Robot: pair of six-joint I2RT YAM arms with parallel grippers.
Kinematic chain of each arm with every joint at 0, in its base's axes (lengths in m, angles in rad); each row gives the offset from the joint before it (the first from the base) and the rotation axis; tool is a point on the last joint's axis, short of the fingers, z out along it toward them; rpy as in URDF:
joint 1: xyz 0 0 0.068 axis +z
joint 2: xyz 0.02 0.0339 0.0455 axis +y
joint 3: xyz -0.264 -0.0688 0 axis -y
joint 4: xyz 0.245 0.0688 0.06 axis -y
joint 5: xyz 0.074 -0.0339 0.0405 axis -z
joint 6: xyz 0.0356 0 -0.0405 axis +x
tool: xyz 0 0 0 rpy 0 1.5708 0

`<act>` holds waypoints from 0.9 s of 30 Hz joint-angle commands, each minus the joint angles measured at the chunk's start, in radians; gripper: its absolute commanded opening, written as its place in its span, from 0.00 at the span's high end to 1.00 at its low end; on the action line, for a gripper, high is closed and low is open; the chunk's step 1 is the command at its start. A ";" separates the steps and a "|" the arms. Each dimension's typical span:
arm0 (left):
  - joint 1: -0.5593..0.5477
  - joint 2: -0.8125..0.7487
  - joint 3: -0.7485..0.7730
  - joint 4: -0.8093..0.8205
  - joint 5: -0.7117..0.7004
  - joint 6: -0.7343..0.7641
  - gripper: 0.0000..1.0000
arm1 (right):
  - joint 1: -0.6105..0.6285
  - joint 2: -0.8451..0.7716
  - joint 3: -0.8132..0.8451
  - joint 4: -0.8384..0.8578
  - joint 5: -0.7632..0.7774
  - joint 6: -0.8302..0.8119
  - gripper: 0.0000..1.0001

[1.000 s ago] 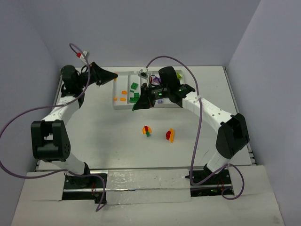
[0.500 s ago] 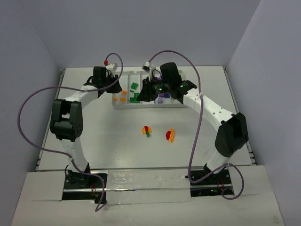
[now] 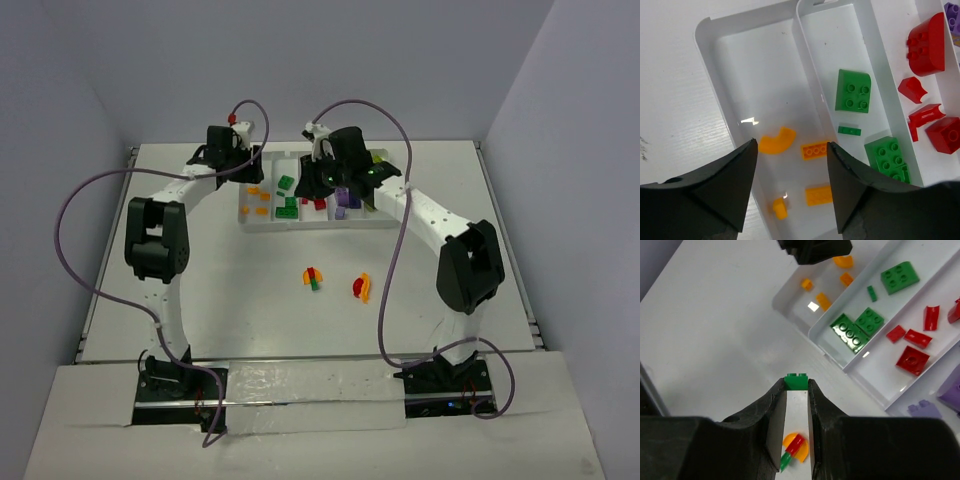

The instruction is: Sort the legos into containers by color

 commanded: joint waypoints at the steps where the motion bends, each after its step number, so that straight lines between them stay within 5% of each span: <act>1: -0.007 -0.001 0.092 -0.063 -0.026 0.017 0.28 | -0.008 0.071 0.092 0.060 0.082 0.014 1.00; 7: 0.022 -0.103 0.124 -0.116 0.007 -0.008 0.24 | -0.008 0.236 0.270 0.077 0.113 0.074 1.00; 11: 0.063 -0.266 0.012 -0.105 0.061 -0.003 0.01 | -0.003 0.360 0.364 0.116 0.129 0.093 1.00; 20: 0.095 -0.593 -0.305 -0.090 0.113 0.009 0.01 | 0.000 0.611 0.634 0.067 0.228 0.109 1.00; 23: 0.097 -0.650 -0.382 -0.100 0.134 0.022 0.01 | 0.000 0.659 0.674 0.044 0.242 0.104 0.86; 27: 0.097 -0.696 -0.444 -0.121 0.178 0.057 0.01 | 0.000 0.658 0.663 0.041 0.236 0.103 0.46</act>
